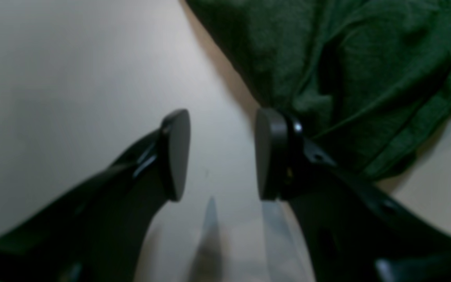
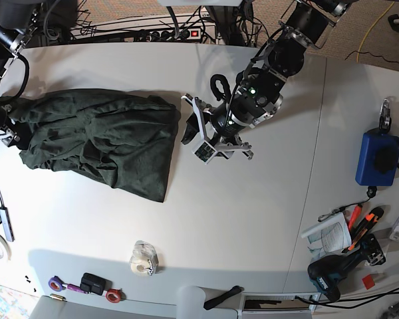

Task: Layout the t-shirt on the table in an organized manner, then fold the t-shirt properly
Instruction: 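Grasp the shirt end with the right gripper and pull it outward, then fold the held shirt end with the right gripper toward the left gripper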

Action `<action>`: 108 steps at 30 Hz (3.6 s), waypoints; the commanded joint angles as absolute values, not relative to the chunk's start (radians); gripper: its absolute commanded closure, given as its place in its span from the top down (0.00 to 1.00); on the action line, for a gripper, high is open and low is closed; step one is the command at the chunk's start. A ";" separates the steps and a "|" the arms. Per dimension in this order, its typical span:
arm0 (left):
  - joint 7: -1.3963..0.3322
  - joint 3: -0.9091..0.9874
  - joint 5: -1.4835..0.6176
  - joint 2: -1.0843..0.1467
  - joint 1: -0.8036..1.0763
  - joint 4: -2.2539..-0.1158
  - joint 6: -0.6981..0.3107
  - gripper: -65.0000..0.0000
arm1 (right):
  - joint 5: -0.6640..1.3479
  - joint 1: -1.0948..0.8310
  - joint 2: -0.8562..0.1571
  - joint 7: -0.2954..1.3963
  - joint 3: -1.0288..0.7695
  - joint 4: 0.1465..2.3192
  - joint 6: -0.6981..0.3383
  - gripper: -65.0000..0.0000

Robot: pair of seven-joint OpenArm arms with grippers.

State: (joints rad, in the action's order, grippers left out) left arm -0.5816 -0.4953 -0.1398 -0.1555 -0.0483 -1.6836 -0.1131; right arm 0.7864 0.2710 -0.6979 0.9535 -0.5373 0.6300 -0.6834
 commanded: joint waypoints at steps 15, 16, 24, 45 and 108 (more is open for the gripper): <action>-0.556 -0.492 -0.142 -0.150 -0.064 -1.699 -0.116 0.43 | 0.846 0.255 -0.660 1.037 -0.537 0.640 -0.698 0.54; -0.556 -0.492 -0.142 -0.150 -0.064 -1.699 -0.116 0.43 | 0.845 0.254 -0.650 1.033 -0.537 0.640 -0.698 0.54; -0.557 -0.492 -0.142 -0.150 -0.064 -1.699 -0.116 0.43 | 0.847 0.255 -0.609 1.026 -0.538 0.641 -0.698 0.00; -0.560 -0.492 -0.142 -0.150 -0.063 -1.699 -0.115 0.43 | 1.084 0.243 -0.495 1.348 -0.669 1.018 -0.698 0.00; -0.568 -0.492 -0.142 -0.150 -0.014 -1.699 -0.116 0.43 | 0.554 0.211 -0.144 0.933 -0.436 1.550 -0.587 0.52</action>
State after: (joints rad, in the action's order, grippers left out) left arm -0.5896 -0.4950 -0.1394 -0.1555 -0.0002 -1.6836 -0.1127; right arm 0.5270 0.1905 -0.1352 0.9569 -0.4419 1.5314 -0.5869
